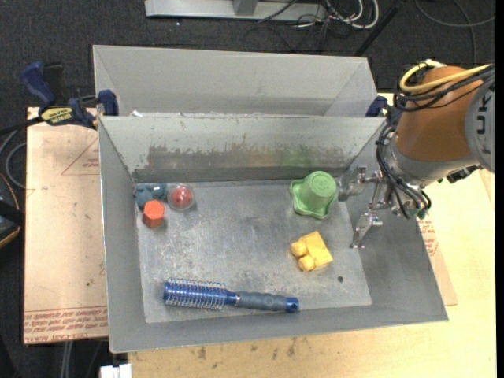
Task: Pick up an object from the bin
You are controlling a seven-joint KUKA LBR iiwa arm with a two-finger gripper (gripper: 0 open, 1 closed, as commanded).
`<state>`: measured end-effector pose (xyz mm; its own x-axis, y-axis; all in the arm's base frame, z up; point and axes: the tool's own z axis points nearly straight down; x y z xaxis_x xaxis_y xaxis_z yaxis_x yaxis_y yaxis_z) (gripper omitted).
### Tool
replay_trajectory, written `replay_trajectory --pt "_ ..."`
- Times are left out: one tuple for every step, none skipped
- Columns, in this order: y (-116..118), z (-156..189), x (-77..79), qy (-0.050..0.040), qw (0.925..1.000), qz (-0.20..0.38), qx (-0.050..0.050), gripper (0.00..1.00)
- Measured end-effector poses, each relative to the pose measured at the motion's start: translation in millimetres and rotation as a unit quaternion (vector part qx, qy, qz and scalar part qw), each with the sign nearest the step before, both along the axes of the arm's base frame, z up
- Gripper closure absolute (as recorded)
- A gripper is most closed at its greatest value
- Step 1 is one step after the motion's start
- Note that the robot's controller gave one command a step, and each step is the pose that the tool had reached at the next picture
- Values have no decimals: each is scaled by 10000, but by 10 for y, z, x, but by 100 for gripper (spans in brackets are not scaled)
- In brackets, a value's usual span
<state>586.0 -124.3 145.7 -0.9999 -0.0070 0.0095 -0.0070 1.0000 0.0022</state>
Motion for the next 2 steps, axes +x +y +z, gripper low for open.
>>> replay_trajectory --pt "759 -173 -305 -33 9973 736 16 0" --pt "787 -711 -277 -88 9909 1345 -5 0"
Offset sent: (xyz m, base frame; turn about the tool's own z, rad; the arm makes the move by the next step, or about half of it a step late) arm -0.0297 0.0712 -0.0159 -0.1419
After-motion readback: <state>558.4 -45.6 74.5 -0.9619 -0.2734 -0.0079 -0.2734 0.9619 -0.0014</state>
